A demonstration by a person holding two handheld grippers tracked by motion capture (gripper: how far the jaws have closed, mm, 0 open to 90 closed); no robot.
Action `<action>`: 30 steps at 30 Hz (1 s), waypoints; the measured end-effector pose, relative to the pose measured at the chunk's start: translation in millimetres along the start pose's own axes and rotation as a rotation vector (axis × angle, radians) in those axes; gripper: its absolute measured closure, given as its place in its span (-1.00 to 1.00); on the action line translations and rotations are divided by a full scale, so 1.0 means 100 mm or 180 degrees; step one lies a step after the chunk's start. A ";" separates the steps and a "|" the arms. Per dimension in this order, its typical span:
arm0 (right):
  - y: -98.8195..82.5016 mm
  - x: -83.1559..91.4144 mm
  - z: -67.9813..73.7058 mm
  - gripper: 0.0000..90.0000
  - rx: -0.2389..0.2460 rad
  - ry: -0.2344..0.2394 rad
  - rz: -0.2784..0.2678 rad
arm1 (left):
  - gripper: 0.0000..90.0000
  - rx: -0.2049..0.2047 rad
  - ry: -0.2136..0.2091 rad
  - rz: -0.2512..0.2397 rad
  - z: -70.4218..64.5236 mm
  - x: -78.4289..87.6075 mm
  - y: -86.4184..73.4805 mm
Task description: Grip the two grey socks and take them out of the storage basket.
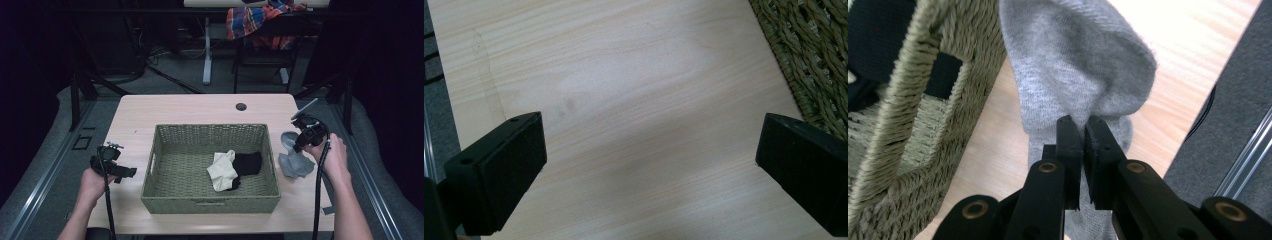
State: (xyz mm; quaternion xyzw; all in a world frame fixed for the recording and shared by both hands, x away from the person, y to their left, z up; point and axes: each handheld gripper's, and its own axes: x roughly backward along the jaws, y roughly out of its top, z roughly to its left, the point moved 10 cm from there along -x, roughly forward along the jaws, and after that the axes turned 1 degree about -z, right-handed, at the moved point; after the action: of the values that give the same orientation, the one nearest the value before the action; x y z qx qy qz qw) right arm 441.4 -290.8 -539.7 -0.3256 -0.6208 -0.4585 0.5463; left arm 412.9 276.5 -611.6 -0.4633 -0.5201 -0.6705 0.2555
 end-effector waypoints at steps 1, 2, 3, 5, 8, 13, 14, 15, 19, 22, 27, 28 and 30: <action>0.00 -0.02 0.00 0.91 0.0016 -0.0012 0.0024 | -1.00 0.0000 0.0001 0.0001 0.00 0.00 0.00; -0.01 -0.03 0.00 0.91 0.0061 0.0001 0.0068 | -1.00 0.0007 0.0003 -0.0001 0.00 0.00 0.00; 0.01 -0.05 0.02 0.91 0.0022 -0.0011 0.0031 | -1.00 0.0011 0.0004 -0.0004 0.00 0.00 0.00; 0.01 -0.09 0.02 0.91 0.0029 -0.0019 0.0055 | -1.00 0.0009 0.0007 -0.0007 0.01 0.00 0.00; 0.00 -0.14 0.00 0.91 0.0034 -0.0024 0.0089 | -1.00 0.0008 0.0008 -0.0005 0.00 0.00 0.00; -0.01 -0.27 -0.01 0.91 0.0000 -0.0008 0.0131 | -1.00 0.0011 0.0010 -0.0006 0.00 0.00 0.00; -0.01 -0.30 -0.01 0.91 -0.0004 -0.0027 0.0133 | -1.00 0.0007 0.0017 -0.0012 0.01 0.00 0.00; -0.02 -0.32 -0.01 0.91 0.0023 -0.0006 0.0184 | -1.00 0.0006 0.0015 -0.0011 0.01 0.00 0.00; 0.00 -0.43 -0.01 0.91 0.0009 -0.0016 0.0166 | -1.00 0.0011 0.0009 -0.0003 0.00 0.00 0.00; 0.00 -0.50 -0.02 0.91 0.0013 -0.0010 0.0157 | -1.00 0.0000 -0.0001 0.0013 0.00 0.00 0.00; 0.01 -0.55 -0.05 0.90 0.0072 -0.0045 0.0173 | -1.00 0.0003 -0.0005 0.0012 0.00 0.00 0.00; 0.03 -0.58 -0.04 0.89 0.0015 -0.0043 0.0095 | -1.00 0.0003 -0.0004 0.0010 -0.01 0.00 0.00; 0.04 -0.60 -0.03 0.88 0.0027 -0.0015 0.0101 | -1.00 0.0004 -0.0010 0.0014 -0.01 0.00 0.00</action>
State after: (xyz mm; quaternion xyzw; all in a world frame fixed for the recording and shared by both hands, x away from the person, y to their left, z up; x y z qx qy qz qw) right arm 457.7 -286.7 -598.0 -0.3342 -0.6188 -0.4463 0.5534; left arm 412.5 275.7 -611.7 -0.4654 -0.5199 -0.6689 0.2564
